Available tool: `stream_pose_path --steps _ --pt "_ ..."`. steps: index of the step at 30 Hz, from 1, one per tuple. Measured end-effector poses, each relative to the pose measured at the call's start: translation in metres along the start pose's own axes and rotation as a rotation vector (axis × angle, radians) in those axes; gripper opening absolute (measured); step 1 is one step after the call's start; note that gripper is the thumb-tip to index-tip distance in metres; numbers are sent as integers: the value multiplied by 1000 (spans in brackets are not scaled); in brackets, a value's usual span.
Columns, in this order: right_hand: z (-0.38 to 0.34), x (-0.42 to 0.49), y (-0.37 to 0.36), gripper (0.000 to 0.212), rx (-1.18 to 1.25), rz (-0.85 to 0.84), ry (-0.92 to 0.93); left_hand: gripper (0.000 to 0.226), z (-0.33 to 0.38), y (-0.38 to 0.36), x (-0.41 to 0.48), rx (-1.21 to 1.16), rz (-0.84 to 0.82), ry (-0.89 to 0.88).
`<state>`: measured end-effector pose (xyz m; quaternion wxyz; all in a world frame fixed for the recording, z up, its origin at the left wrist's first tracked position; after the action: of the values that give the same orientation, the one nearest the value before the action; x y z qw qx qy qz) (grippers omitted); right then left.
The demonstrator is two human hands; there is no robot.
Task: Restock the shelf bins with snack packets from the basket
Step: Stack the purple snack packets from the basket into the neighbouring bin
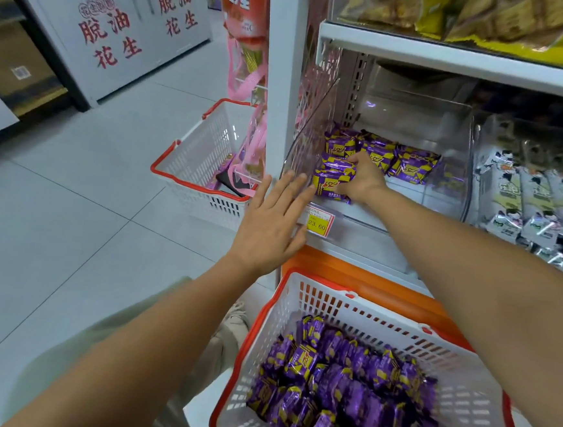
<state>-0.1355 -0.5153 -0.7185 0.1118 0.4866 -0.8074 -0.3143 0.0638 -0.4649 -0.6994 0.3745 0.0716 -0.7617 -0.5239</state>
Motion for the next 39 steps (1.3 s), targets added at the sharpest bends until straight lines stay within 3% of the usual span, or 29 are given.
stream_pose_path --steps 6,11,17,29,35,39 --pt "-6 11 -11 76 -90 31 44 61 0 -4 -1 -33 -5 9" --pt "0 14 -10 76 -77 16 59 61 0 -5 -1 -49 -7 12" --pt "-5 17 -6 73 -72 115 89 61 0 -6 -1 -45 -38 14" --pt "-4 28 -8 85 -42 152 81 62 1 -9 -1 -55 -60 37" --pt "-21 17 -10 81 -378 109 348 61 2 -8 -1 -51 -55 33" --pt "-25 12 -4 66 -570 32 503 61 3 -8 0 -51 -66 47"
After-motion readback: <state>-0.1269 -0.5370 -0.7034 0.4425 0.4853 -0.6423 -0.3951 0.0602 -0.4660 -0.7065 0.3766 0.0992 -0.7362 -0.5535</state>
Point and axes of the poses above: each hand's wrist, its own x-axis towards the middle knuckle, its own y-axis out of the back of the hand, z = x × y, the point moved 8 cm from there along x, towards the middle knuckle, and after that the axes turned 10 degrees about x, right-handed, at the moved point
